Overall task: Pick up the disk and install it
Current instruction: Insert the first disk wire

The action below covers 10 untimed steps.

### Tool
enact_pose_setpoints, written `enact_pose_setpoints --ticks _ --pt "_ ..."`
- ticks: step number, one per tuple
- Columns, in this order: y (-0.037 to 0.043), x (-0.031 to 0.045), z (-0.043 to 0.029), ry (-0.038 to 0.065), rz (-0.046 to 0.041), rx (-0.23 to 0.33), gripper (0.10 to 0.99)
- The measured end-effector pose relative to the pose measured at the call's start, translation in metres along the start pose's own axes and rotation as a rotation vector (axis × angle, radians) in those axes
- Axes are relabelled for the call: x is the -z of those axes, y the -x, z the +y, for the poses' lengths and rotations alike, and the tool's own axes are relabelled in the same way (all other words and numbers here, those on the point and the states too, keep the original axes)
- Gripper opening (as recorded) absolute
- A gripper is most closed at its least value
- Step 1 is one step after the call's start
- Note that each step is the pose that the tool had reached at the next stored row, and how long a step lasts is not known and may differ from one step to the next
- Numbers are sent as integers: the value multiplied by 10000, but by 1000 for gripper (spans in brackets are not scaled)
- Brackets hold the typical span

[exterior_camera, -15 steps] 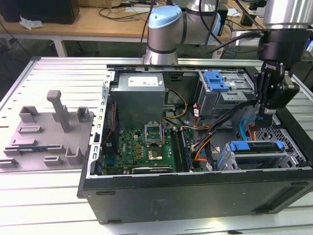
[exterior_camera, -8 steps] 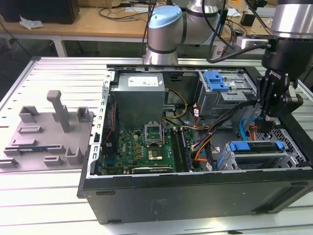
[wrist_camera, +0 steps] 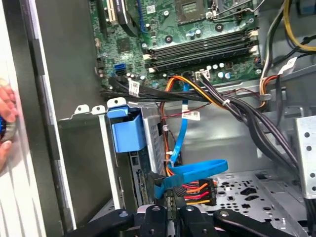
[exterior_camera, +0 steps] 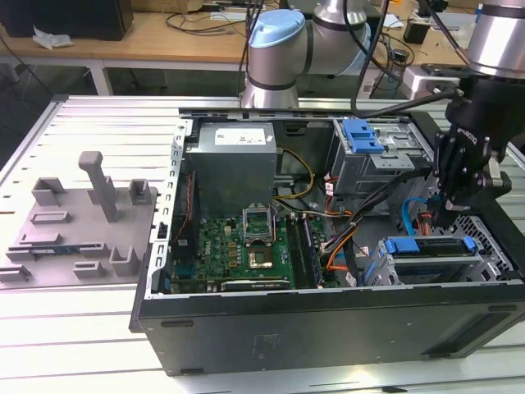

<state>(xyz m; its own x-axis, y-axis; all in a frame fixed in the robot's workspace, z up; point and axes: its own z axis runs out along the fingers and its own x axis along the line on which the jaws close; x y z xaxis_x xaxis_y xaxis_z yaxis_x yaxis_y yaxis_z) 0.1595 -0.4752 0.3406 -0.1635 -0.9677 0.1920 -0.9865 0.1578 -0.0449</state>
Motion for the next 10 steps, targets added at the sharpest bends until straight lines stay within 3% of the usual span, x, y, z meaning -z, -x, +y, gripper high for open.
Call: enact_pose_setpoints --ticks 10 --pt "-97 81 -17 -34 -168 302 169"
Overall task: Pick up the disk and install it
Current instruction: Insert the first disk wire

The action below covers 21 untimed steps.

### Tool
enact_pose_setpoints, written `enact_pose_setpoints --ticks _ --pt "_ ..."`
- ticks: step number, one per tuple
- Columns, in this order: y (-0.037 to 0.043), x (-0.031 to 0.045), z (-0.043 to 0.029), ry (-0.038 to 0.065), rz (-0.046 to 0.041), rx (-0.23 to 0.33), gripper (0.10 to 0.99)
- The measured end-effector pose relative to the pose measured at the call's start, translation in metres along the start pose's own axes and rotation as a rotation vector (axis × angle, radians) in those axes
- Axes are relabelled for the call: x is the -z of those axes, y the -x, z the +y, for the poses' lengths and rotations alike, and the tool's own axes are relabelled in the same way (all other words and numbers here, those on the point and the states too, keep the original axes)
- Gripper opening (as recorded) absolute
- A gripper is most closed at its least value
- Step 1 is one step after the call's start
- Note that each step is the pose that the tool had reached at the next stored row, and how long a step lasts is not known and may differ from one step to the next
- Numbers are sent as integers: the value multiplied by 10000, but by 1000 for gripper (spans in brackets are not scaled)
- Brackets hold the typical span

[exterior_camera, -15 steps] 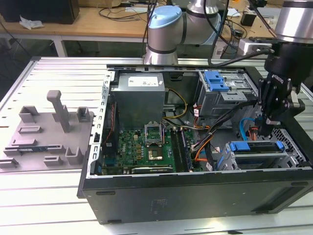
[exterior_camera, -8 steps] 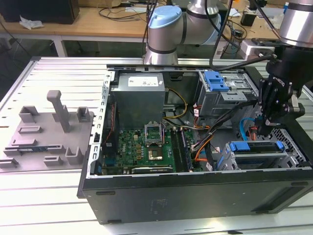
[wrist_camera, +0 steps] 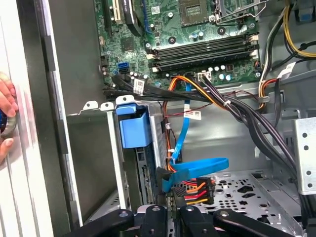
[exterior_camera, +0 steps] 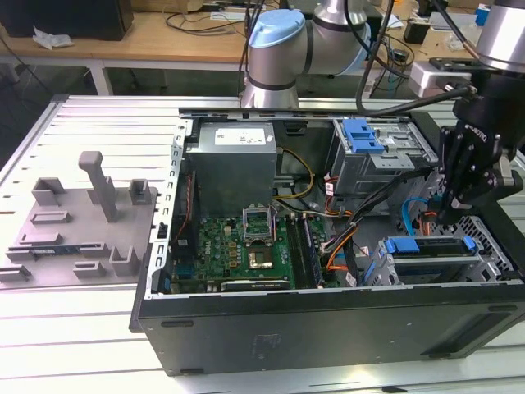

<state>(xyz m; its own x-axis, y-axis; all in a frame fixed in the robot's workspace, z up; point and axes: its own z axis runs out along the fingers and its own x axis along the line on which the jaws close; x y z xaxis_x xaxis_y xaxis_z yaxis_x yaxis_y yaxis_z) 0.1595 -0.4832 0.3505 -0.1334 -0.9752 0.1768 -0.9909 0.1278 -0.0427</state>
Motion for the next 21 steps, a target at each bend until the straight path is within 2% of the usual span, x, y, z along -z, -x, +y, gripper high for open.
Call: enact_pose_setpoints --ticks 2,3,5,8,12,14,15,16,17,21 --pt "-34 -1 -5 2 -74 42 169" --pt "-64 -3 -9 10 -163 65 169" --pt "-101 -4 -13 19 -274 92 169" --pt "-144 -7 -19 28 -384 124 169" --pt "-227 -22 -30 46 -580 160 169" --pt "-252 -26 -33 84 -891 161 169" --pt "-263 -28 -35 108 -1085 157 169" --pt "-290 -33 -38 147 -1390 151 169" --pt "-312 -38 -41 163 -1523 152 169" --pt "-312 -37 -41 162 -1522 154 169"
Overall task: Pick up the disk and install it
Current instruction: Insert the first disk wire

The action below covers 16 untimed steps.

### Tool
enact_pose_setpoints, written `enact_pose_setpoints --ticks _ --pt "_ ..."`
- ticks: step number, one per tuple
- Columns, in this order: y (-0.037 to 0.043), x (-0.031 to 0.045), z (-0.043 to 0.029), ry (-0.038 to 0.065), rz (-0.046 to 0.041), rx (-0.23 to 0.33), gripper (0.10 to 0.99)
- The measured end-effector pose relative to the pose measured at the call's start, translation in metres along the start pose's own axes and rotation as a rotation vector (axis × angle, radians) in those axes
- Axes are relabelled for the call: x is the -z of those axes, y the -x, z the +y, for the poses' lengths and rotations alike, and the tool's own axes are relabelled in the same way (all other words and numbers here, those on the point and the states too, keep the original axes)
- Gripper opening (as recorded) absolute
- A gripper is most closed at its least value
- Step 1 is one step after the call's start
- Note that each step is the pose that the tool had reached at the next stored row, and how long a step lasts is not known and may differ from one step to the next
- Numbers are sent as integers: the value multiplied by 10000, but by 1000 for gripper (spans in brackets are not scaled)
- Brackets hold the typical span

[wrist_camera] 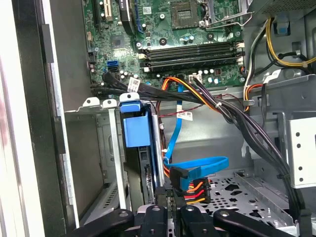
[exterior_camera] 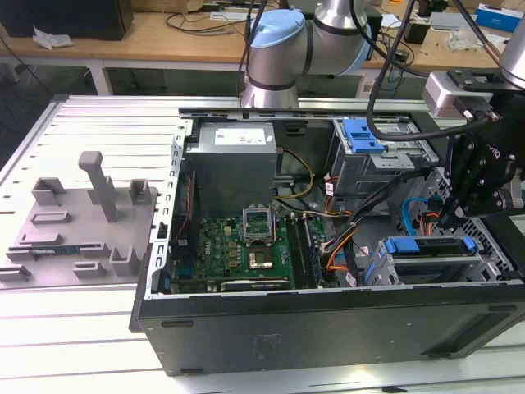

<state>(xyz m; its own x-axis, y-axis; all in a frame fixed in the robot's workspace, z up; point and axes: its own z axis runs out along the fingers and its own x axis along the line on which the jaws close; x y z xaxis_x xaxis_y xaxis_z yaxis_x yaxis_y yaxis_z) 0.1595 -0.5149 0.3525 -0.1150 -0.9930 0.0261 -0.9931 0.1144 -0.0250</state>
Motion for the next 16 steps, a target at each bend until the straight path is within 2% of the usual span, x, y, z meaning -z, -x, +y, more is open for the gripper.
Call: enact_pose_setpoints --ticks 11,16 --pt "-3 -1 -20 16 -6 -60 169" --pt "-20 -1 -27 143 9 -57 169"
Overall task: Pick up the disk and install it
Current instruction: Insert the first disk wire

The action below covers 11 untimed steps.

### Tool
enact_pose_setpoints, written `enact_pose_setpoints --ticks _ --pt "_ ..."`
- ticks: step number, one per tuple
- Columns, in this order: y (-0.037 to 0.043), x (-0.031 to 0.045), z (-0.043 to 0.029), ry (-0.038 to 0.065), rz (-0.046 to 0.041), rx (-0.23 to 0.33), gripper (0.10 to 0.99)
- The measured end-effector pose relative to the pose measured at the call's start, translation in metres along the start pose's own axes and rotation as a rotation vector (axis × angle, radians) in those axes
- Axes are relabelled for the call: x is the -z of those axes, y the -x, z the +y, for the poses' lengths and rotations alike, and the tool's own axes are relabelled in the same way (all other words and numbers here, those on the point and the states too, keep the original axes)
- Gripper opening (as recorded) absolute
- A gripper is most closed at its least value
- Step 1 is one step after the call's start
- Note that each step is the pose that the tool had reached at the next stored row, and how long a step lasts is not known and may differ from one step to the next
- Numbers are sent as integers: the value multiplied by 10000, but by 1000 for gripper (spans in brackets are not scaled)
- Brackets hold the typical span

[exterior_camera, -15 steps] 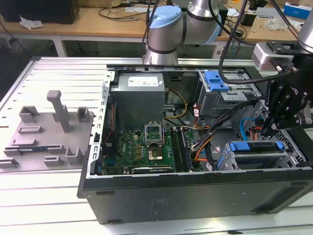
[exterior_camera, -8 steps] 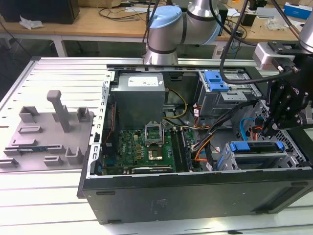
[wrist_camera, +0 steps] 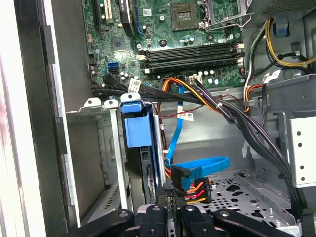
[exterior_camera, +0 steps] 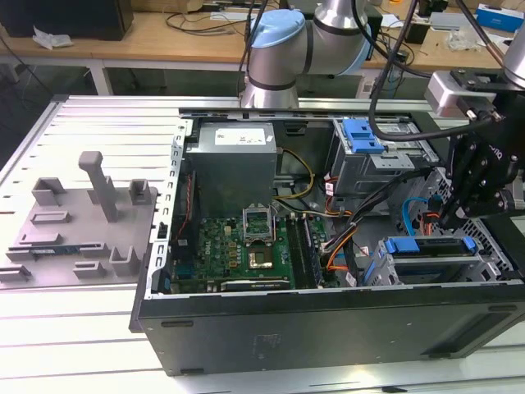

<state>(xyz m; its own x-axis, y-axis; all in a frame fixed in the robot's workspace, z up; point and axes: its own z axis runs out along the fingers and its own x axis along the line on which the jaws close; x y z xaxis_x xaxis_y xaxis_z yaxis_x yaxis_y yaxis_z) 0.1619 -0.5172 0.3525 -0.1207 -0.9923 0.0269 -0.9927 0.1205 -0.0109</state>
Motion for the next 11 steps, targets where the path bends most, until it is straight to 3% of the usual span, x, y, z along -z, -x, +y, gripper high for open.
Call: enact_pose_setpoints --ticks 11 --pt "-28 -6 -10 -14 -5 517 169"
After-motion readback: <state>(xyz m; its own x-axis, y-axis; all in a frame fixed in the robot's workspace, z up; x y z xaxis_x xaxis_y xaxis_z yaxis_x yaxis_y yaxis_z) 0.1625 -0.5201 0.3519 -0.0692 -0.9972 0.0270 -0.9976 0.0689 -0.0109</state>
